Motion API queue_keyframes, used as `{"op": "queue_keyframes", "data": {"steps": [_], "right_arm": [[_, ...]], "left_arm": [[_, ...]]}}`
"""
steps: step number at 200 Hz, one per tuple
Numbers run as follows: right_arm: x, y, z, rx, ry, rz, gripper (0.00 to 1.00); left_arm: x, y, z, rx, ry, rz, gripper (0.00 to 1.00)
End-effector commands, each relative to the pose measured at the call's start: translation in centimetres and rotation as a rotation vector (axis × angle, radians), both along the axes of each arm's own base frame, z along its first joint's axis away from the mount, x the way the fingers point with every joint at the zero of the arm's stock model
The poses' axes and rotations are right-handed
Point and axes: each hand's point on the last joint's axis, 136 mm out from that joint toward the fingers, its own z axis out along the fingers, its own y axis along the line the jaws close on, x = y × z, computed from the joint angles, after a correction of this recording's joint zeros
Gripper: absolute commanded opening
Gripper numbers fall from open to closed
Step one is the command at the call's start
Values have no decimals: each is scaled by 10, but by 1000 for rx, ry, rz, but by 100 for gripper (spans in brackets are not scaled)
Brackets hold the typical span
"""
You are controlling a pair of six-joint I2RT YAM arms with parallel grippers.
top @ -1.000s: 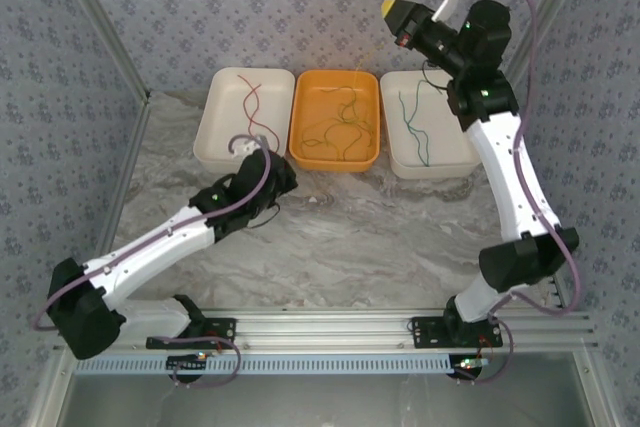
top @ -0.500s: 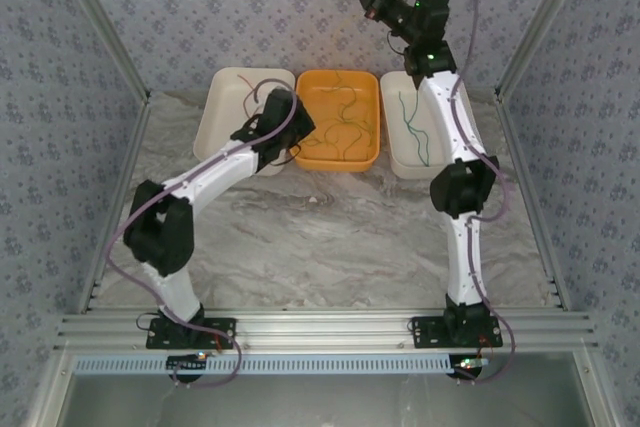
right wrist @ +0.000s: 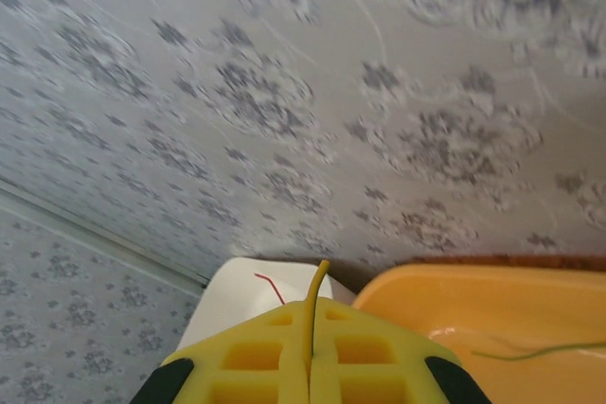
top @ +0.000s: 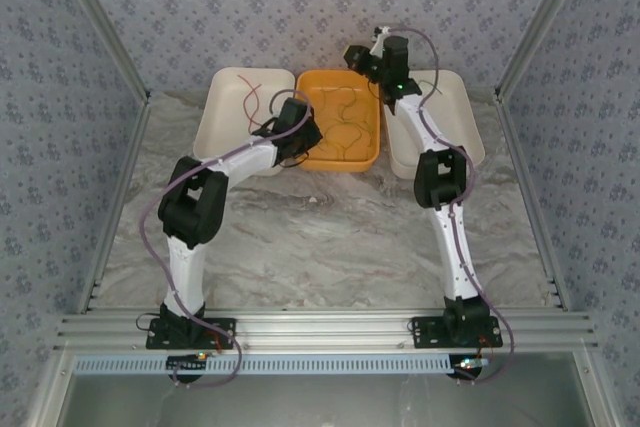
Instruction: Untangle the cables
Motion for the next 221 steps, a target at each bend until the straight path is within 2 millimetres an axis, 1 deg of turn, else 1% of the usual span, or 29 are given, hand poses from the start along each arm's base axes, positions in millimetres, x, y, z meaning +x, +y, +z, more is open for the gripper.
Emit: {"op": "queue_keyframes", "data": {"steps": [1,8,20,33,56,68,89,98,102,107,111,118,130,137,141,149,159,161,171,173,174,178,183,188,195,197,207,213,221], "right_arm": [[1,1,-8,-42,8,-32,0],[1,-1,-14,-49,30,-43,0],[1,-4,-26,-59,74,-64,0],[0,-5,-36,-67,113,-75,0],[-4,-8,-48,-86,171,-79,29],[-7,-11,-48,-106,191,-87,40],[-16,-20,-35,-157,199,-124,49],[-21,-24,-24,-177,186,-148,52],[-23,-27,-21,-189,183,-161,54],[-26,-30,-13,-194,173,-178,55],[-29,-33,-12,-200,178,-192,56],[-34,-38,-5,-221,165,-213,57],[-44,-47,5,-253,140,-248,58],[-51,-54,16,-257,121,-275,59],[-55,-56,18,-261,111,-287,60],[-65,-63,34,-256,76,-316,61],[-78,-72,38,-262,68,-346,61],[-81,-73,44,-259,60,-352,61],[-95,-82,49,-264,53,-377,62],[-100,-83,55,-262,40,-382,62],[-101,-84,53,-267,43,-384,62],[-109,-87,60,-268,29,-392,62],[-119,-91,63,-277,24,-404,64],[-128,-95,66,-289,17,-415,69],[-142,-101,71,-306,7,-422,94],[-147,-103,71,-312,8,-425,98],[-166,-111,73,-333,6,-435,99],[-178,-117,70,-353,10,-443,99],[-197,-124,74,-384,-7,-455,99]], "left_arm": [[-3,-8,9,-24,-25,-10,0],[-5,-8,11,-23,-29,-9,0],[-6,-7,14,-27,-30,-9,5],[-7,-8,19,-37,-34,-17,15],[-13,-11,33,-51,-50,-33,36],[-18,-9,41,-49,-56,-32,48],[-28,-2,54,-33,-62,-14,65],[-33,4,60,-15,-61,2,72],[-35,7,61,-3,-60,13,77],[-38,11,63,12,-57,24,79],[-40,14,65,21,-54,31,80],[-43,20,69,33,-55,45,86],[-47,31,73,56,-57,72,88],[-50,36,75,68,-58,81,95],[-51,38,74,70,-55,81,96],[-53,42,74,64,-48,85,96],[-57,49,74,64,-40,88,96],[-58,51,74,66,-40,90,96],[-63,61,76,82,-40,100,97],[-65,64,76,84,-42,102,97],[-65,65,77,85,-44,102,97],[-68,70,78,92,-49,103,99],[-71,76,81,101,-58,104,99],[-75,83,82,112,-67,101,99],[-80,92,86,124,-92,94,99],[-81,95,85,129,-95,92,99],[-88,108,89,144,-127,79,99],[-91,116,87,147,-128,73,99],[-94,128,82,137,-111,73,99]]}}
